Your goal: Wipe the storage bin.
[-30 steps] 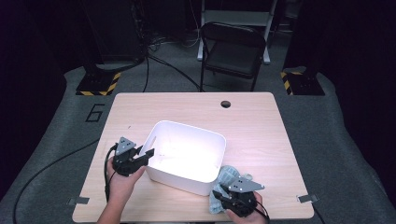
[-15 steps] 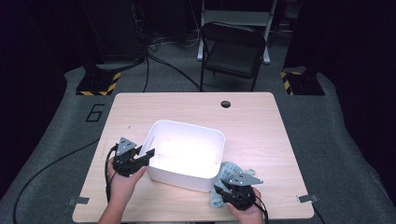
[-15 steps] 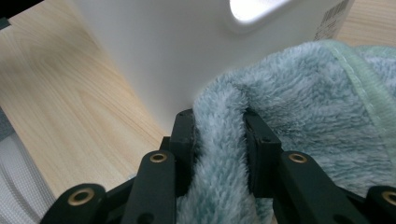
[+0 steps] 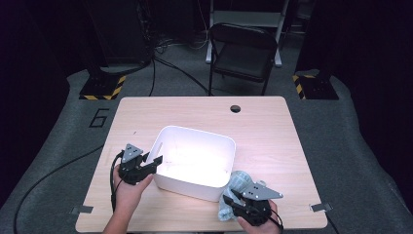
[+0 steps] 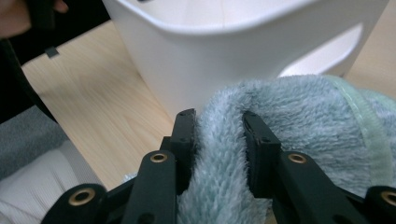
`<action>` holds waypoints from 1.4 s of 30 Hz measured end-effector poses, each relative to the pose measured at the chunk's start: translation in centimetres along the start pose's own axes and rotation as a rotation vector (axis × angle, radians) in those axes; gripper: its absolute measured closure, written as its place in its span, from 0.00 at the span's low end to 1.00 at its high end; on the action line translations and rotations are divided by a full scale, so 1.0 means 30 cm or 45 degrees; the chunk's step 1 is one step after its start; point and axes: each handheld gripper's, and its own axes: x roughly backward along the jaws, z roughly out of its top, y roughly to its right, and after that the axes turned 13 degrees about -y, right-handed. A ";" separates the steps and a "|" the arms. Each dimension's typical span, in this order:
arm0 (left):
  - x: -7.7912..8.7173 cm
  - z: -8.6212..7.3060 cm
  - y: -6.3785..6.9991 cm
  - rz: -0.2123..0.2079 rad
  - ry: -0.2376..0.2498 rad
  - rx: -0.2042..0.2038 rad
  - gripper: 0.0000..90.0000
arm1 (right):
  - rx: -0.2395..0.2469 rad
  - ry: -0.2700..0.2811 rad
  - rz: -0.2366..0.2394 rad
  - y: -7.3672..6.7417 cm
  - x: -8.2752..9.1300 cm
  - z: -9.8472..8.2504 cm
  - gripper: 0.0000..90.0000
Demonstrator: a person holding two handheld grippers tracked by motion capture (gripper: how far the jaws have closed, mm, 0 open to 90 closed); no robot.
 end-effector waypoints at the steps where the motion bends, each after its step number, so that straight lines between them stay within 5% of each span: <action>1: 0.000 0.000 0.001 0.000 0.000 -0.001 0.62 | 0.005 0.028 0.000 -0.005 0.011 0.005 0.76; 5: 0.002 -0.001 0.004 -0.002 -0.008 -0.007 0.62 | 0.029 0.095 -0.014 -0.022 0.045 0.022 0.76; 11: 0.005 -0.005 0.011 0.014 -0.003 -0.016 0.63 | 0.053 0.086 -0.003 -0.011 0.029 0.016 0.77; 23: 0.012 -0.010 0.012 0.019 0.001 0.010 0.63 | 0.006 -0.153 -0.006 0.050 -0.130 -0.053 0.77; 30: 0.017 -0.011 0.019 0.005 -0.014 0.031 0.63 | -0.005 -0.166 -0.008 0.064 -0.130 -0.053 0.77; 42: 0.020 -0.018 0.035 -0.027 0.000 0.024 0.61 | 0.006 0.132 -0.039 0.013 0.045 0.043 0.77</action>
